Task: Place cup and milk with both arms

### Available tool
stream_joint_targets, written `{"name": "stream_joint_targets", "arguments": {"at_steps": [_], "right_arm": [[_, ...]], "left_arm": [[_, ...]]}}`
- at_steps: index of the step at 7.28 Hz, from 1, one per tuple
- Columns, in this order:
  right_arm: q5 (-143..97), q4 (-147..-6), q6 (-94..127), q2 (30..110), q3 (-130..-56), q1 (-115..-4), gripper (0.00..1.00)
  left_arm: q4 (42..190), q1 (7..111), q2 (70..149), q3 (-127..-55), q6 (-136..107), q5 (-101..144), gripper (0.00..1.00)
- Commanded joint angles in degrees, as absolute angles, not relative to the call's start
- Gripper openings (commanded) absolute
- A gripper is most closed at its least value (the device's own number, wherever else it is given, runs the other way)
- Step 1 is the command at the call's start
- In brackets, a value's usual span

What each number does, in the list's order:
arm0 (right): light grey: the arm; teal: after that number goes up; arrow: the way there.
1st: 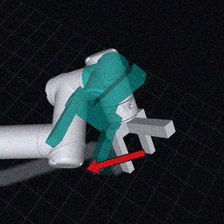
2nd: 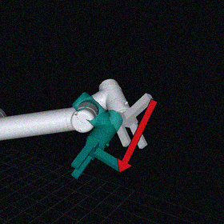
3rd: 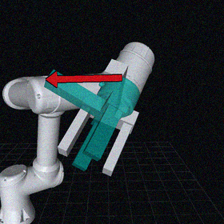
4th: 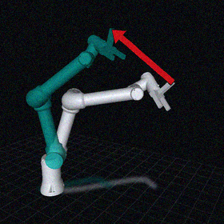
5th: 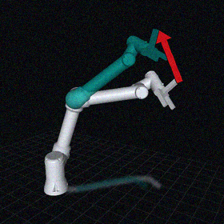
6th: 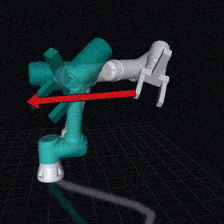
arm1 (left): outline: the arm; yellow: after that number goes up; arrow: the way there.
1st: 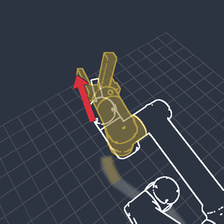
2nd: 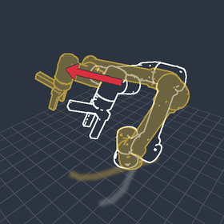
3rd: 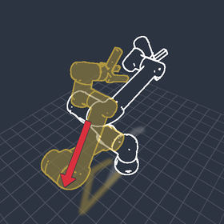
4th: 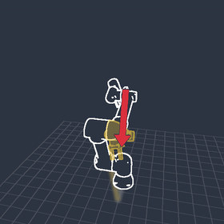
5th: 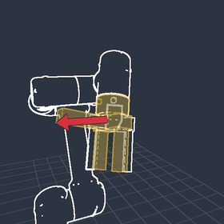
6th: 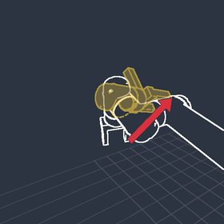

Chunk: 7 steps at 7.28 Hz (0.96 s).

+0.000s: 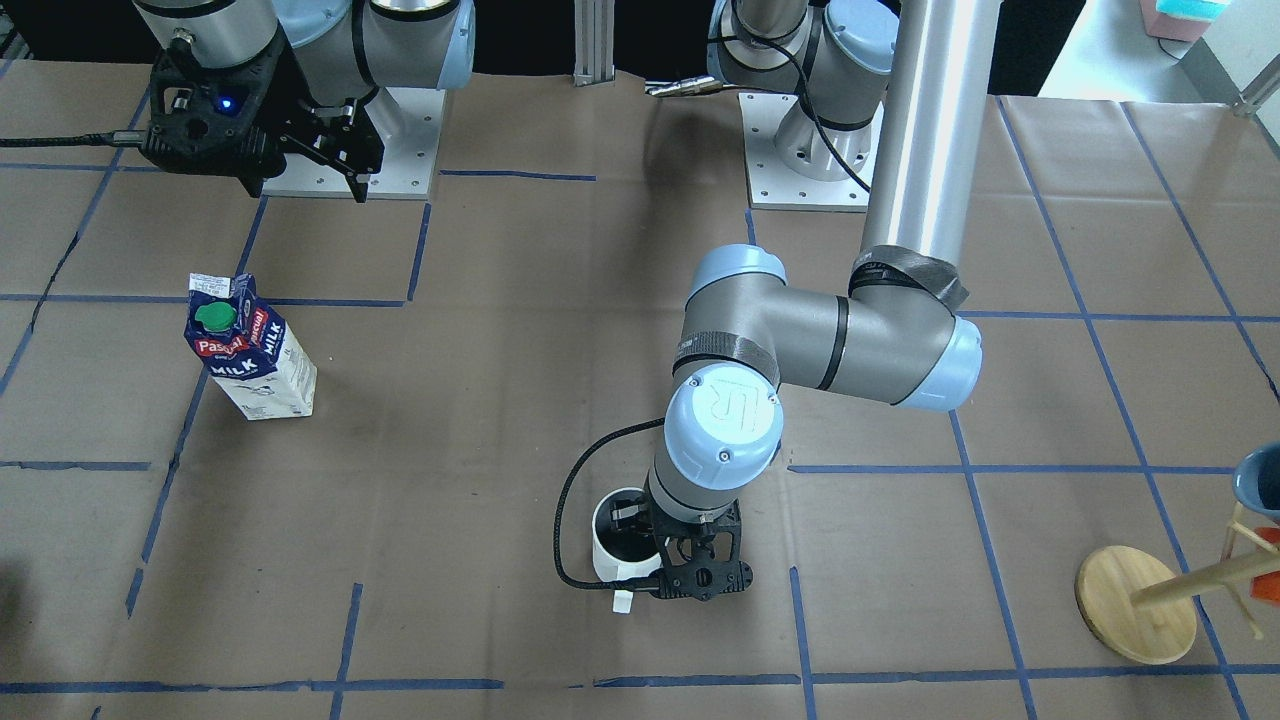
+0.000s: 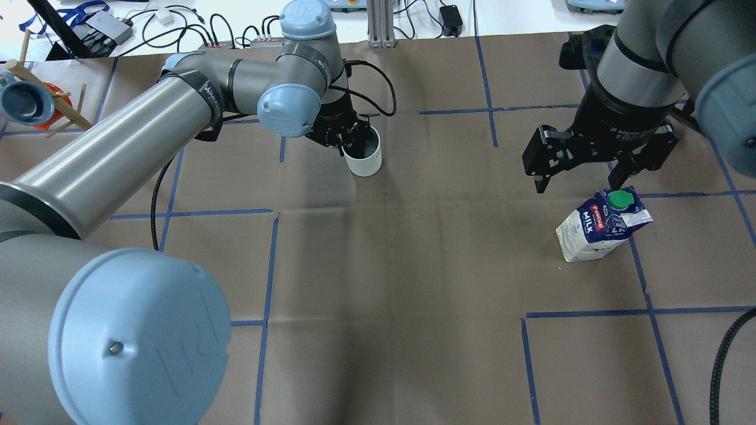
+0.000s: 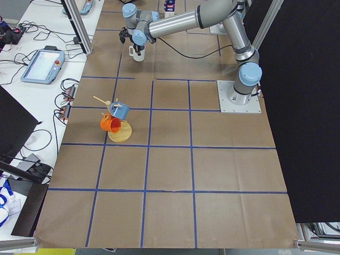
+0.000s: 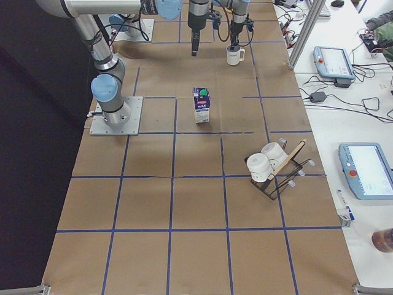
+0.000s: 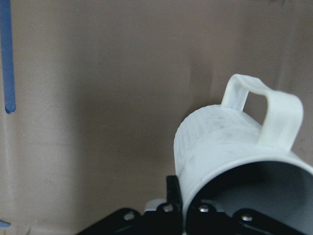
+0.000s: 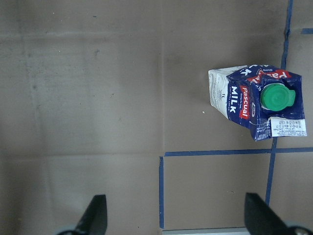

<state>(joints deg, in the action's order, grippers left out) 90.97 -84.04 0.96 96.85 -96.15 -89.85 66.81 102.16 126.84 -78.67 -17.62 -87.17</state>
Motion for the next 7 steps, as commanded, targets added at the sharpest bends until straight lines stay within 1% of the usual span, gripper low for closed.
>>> {"name": "stream_joint_targets", "arguments": {"at_steps": [1,2,4,5,7], "right_arm": [[90.88,-84.11,0.97,96.86,-96.07,-89.65,1.0],[90.97,-84.11,0.88,96.86,-96.06,-89.74,1.0],[90.79,-84.11,1.23,96.94,-96.06,-89.82,1.0],[90.27,-84.11,1.4,96.94,-96.06,-89.91,1.0],[90.17,-84.11,1.76,97.12,-95.98,-90.0,1.0]], "left_arm": [[66.44,102.13,126.91,-78.84,-17.49,-87.54,0.9],[66.45,102.22,126.13,-79.45,-17.4,-87.63,0.99],[67.05,102.13,124.37,-79.72,-17.23,-87.36,0.99],[67.76,102.13,122.19,-79.89,-17.14,-87.19,0.99],[74.06,101.69,115.52,-79.98,-16.27,-87.28,0.99]]}}
